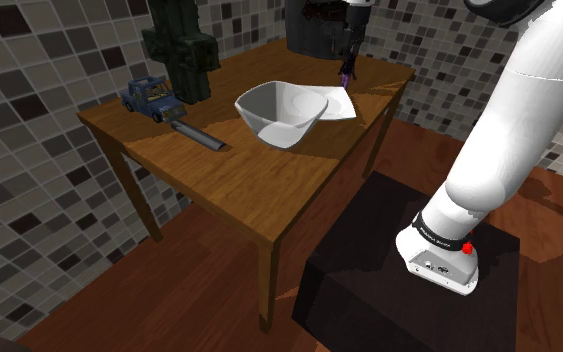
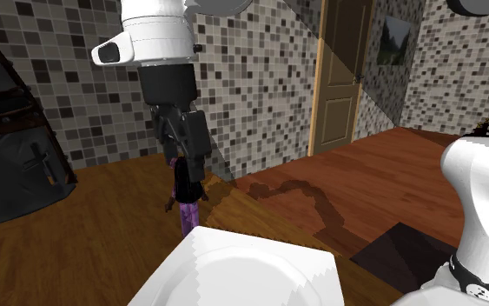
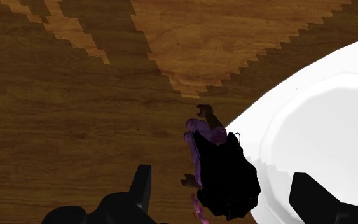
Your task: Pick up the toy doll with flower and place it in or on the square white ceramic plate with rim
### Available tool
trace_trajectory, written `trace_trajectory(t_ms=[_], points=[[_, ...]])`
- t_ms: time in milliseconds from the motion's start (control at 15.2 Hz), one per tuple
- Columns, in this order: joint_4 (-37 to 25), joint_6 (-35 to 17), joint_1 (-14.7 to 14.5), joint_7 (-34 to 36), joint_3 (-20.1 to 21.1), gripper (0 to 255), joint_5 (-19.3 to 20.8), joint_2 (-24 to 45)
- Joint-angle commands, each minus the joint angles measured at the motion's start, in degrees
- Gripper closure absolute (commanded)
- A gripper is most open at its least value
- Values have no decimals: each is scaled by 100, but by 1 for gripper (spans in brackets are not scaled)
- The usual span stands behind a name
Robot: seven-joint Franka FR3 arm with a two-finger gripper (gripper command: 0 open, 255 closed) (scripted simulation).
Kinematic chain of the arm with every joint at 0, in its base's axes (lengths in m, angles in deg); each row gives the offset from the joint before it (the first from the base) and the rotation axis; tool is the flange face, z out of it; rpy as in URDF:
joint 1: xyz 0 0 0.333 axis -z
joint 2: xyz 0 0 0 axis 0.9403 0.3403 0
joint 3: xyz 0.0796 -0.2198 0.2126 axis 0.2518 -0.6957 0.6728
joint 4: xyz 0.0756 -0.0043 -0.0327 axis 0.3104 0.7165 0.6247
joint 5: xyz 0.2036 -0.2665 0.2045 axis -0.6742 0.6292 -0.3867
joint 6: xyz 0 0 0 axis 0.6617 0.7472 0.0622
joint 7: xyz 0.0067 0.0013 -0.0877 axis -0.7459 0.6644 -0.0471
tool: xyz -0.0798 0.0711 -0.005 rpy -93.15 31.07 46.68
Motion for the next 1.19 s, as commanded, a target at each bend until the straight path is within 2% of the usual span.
trace_trajectory(t_ms=[0,132,198,792,1122], points=[[5,-3,0,1,0,0,1,-3],[4,-3,0,0,0,0,1,-2],[4,-3,0,0,0,255,1,-2],[5,-3,0,1,0,255,1,-3],[-383,382,11,0,-7,255,3,-1]])
